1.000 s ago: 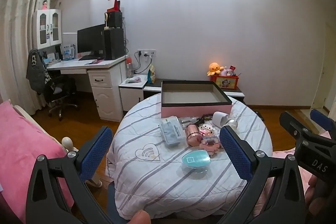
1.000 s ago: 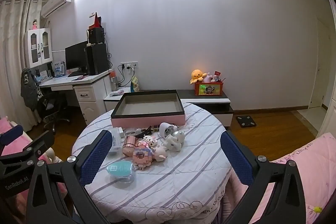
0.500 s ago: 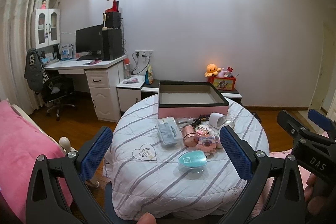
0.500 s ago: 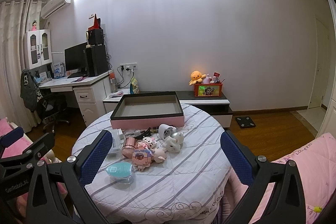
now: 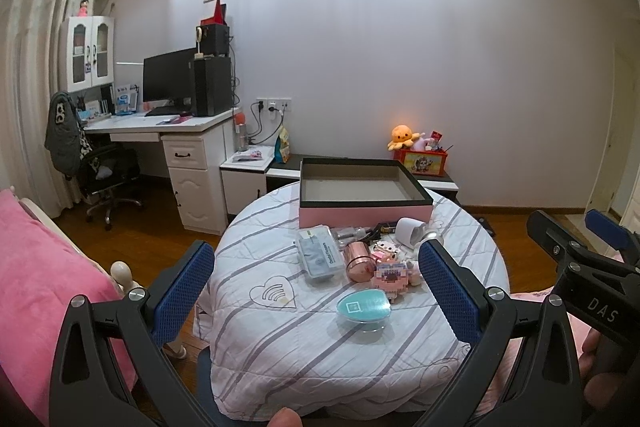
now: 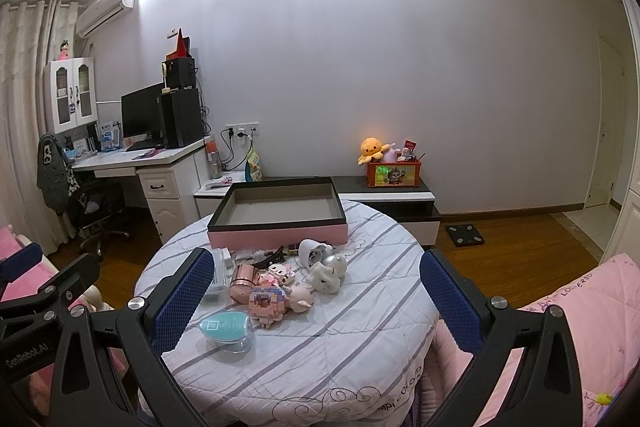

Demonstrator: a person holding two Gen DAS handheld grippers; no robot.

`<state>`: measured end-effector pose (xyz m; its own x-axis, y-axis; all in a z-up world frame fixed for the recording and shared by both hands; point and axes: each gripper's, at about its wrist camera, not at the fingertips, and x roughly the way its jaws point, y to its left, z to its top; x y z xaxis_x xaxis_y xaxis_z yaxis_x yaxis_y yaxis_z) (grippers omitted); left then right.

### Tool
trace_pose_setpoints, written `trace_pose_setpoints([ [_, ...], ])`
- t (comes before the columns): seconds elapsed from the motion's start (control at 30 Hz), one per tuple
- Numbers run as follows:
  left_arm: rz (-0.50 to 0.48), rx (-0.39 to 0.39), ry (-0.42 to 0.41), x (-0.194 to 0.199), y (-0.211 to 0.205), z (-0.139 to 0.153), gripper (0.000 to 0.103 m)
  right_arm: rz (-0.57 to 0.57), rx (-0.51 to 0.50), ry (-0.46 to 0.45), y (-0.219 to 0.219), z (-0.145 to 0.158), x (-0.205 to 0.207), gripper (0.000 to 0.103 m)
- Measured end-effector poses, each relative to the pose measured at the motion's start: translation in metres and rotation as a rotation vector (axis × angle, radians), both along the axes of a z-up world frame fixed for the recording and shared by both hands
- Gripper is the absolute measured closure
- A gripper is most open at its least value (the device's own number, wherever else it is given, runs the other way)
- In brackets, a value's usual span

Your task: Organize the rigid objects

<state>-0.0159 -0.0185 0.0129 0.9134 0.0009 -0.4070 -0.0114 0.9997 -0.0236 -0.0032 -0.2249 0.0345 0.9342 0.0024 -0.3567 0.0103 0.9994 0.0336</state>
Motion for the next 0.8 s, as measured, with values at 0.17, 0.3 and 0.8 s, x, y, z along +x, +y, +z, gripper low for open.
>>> trace_pose_setpoints([
  [0.17, -0.002, -0.002, 0.000, -0.0002, -0.0005, 0.0011, 0.000, 0.002, 0.000, 0.000, 0.0004, 0.0001, 0.0002, 0.000],
  [0.3, -0.004, -0.005, -0.002, -0.0004, -0.0013, 0.0021, 0.000, 0.001, -0.002, 0.001, 0.0000, -0.0003, 0.0005, 0.000],
  [0.8, -0.009, -0.014, -0.004, 0.0000, -0.0019, 0.0023, 0.000, 0.006, 0.001, -0.017, -0.0011, 0.0021, 0.0030, 0.000],
])
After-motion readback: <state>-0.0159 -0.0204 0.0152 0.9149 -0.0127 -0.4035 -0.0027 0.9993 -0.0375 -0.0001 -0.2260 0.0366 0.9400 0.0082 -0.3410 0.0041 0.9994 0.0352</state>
